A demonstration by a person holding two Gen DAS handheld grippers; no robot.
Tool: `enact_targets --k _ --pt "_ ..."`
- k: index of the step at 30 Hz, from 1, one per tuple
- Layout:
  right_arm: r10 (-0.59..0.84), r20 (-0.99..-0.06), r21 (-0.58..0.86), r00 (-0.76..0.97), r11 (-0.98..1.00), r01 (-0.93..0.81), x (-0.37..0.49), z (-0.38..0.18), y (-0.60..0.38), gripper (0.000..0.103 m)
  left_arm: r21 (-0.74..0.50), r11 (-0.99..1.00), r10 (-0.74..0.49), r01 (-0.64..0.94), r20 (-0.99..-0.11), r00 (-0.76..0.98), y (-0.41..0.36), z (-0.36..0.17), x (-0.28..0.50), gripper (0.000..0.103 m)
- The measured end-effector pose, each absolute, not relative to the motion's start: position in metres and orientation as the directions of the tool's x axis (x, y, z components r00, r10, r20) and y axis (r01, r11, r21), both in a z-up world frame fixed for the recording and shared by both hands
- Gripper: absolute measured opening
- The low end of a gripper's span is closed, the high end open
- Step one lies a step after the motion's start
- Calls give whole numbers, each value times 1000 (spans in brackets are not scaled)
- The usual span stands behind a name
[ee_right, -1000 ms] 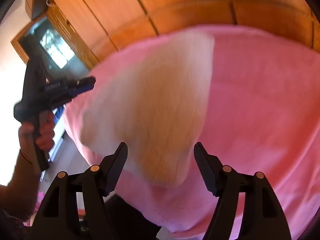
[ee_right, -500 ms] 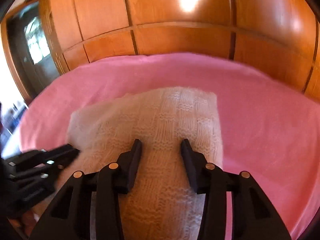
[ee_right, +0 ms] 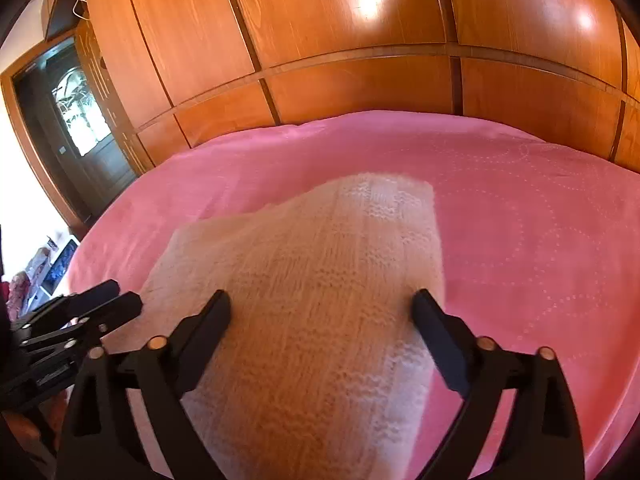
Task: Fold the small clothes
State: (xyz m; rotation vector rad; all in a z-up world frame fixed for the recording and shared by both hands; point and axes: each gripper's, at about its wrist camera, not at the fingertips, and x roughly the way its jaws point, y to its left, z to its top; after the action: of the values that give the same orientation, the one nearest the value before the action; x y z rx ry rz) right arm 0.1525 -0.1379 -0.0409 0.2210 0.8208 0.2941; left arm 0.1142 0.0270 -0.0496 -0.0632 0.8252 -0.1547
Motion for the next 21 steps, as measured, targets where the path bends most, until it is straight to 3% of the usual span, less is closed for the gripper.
enact_targets --k 3,10,15,21 --pt "395 -686 371 611 912 -173 153 -43 -149 100 -127 986 -167 108 -731 662 33 -54 115 66" --pt "580 -639 602 505 786 -141 161 -64 -185 100 -143 982 -190 124 -739 646 36 -60 118 71" --pt "674 -602 688 427 710 -151 169 -83 -185 100 -189 970 -242 152 -745 621 40 -66 124 71" --pt "738 -579 723 346 661 -200 182 -96 -162 99 -350 917 -396 190 -744 538 57 -93 140 71"
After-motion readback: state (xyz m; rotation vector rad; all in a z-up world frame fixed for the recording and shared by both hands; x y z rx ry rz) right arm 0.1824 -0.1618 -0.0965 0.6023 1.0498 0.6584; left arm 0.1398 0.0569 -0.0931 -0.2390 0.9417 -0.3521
